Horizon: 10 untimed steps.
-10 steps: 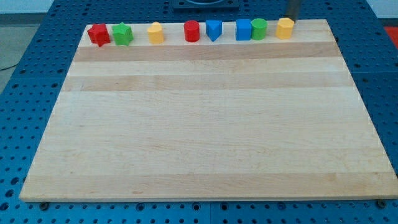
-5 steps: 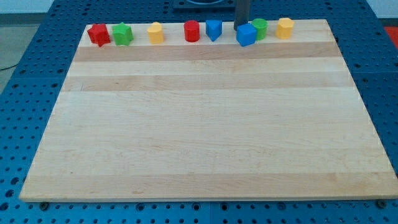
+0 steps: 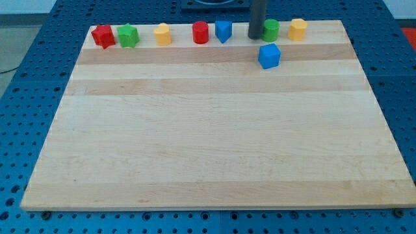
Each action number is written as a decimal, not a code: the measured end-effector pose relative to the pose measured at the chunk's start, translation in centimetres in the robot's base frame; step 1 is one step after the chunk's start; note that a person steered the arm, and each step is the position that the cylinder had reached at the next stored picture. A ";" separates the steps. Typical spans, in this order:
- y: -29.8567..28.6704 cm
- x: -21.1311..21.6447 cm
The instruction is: Separate the blue blocks from horizontal line of blocks
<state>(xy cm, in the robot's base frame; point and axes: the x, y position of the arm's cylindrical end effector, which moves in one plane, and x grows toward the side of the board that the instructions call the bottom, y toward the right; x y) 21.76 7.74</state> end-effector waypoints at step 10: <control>-3.2 6.0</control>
